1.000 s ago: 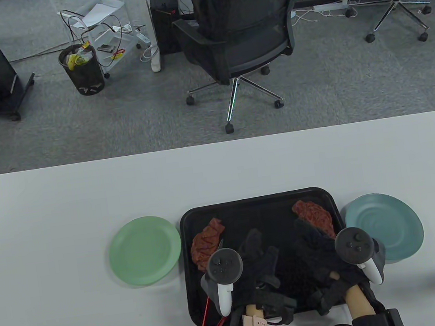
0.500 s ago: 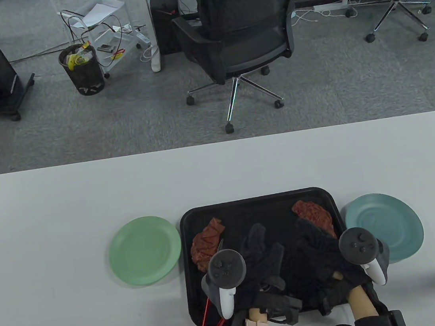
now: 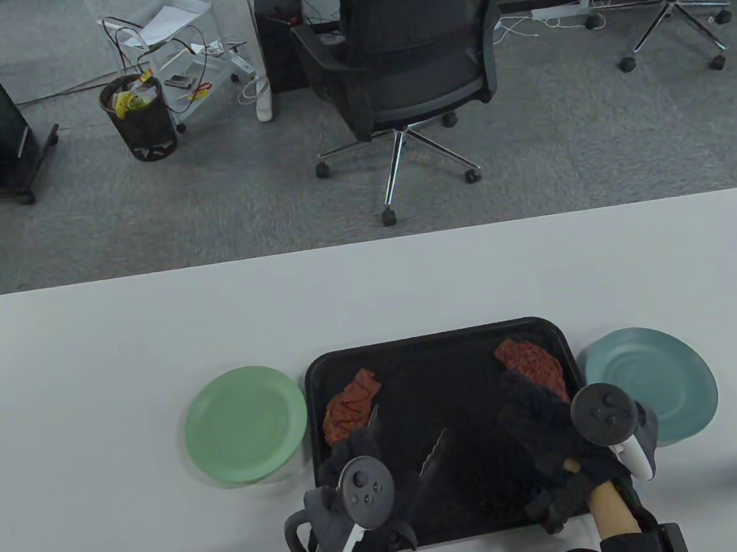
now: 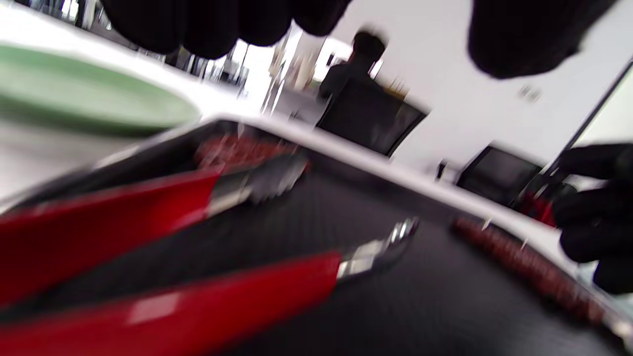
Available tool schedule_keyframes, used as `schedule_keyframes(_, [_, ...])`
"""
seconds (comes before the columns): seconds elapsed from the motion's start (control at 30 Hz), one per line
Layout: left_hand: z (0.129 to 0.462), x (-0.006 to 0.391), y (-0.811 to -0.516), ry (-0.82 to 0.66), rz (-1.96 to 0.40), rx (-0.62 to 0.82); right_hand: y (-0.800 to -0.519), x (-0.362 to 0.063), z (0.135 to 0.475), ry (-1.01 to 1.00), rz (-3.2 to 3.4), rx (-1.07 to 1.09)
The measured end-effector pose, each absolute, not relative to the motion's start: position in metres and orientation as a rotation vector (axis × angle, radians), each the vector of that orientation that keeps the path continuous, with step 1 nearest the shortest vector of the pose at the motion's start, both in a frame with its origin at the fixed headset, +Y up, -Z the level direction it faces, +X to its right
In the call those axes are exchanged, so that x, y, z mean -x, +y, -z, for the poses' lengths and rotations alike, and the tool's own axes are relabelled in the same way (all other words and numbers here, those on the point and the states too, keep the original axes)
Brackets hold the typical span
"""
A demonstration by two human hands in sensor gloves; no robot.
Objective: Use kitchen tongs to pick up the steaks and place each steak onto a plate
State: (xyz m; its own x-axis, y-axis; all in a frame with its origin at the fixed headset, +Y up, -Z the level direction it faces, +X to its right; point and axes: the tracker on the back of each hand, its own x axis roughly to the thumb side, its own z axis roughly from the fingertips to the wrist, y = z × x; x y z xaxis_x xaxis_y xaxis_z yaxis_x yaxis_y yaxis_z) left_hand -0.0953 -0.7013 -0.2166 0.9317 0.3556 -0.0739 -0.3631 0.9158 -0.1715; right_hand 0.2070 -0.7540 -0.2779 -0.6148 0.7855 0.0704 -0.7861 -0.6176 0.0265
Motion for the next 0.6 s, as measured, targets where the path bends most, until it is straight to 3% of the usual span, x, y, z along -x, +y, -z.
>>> schedule_keyframes(0.27, [0.226, 0.082, -0.745, 0.130, -0.073, 0.472, -0.755, -0.204, 0.276, 0.015, -2.311, -0.115])
schedule_keyframes(0.6, [0.235, 0.078, -0.756, 0.121, -0.013, 0.436, -0.757, -0.203, 0.277, 0.036, -2.329, -0.113])
